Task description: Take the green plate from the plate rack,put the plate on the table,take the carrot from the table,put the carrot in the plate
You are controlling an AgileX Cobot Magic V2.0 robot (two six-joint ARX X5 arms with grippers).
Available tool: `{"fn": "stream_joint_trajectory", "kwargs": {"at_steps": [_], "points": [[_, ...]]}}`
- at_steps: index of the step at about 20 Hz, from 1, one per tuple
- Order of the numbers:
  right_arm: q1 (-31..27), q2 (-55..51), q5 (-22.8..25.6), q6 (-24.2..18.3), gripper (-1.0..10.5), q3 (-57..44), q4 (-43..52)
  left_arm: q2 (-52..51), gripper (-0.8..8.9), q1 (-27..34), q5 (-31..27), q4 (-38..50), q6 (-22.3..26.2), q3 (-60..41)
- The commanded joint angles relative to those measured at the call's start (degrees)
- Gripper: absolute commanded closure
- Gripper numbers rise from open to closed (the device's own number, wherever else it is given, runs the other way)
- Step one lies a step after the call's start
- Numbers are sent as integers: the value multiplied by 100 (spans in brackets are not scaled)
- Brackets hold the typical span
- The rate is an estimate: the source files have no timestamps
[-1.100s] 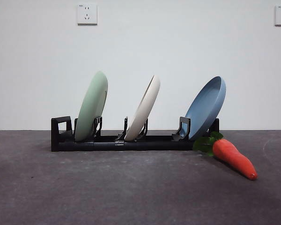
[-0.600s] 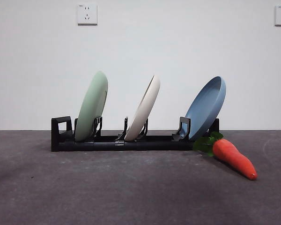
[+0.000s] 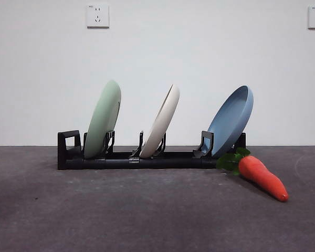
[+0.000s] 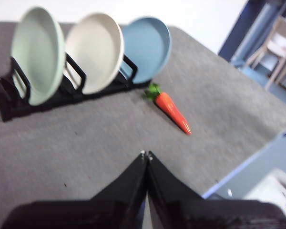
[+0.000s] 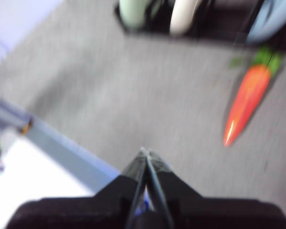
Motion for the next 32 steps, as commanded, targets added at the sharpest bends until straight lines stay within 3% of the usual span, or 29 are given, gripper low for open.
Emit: {"fn": "stream_joint_trajectory", "kwargs": {"at_steps": [1, 4, 5, 6, 7, 8, 13, 18, 21, 24, 28, 32], "points": [[13, 20, -7, -317, 957, 15, -284, 140, 820, -90, 44, -404, 461, 179], [13, 17, 0, -315, 932, 17, -275, 236, 810, -146, 35, -507, 461, 269], [13, 17, -2, -308, 843, 17, -264, 245, 756, -146, 33, -509, 450, 269], [13, 17, -2, -289, 715, 17, -238, 245, 618, -146, 31, -516, 444, 269], [13, 17, -2, -289, 529, 17, -236, 245, 392, -146, 24, -518, 422, 269], [13, 17, -2, -227, 395, 17, -236, 245, 252, -146, 24, -516, 422, 269], [13, 20, -7, -101, 356, 17, -240, 361, 243, -146, 9, -142, 293, 269], [13, 20, -7, -96, 356, 17, -240, 1099, 243, -186, 15, 444, 256, 271], [13, 55, -4, -98, 356, 17, -236, 1799, 243, -306, 11, 1121, 249, 271], [13, 155, -4, -98, 356, 17, -236, 2658, 250, -544, -52, 2181, -70, 271], [13, 315, -4, -98, 356, 17, -236, 3963, 250, -1062, -691, 3567, -302, 356], [13, 507, -2, -101, 356, 15, -236, 5416, 251, -1510, -1482, 4221, -264, 1008]]}}
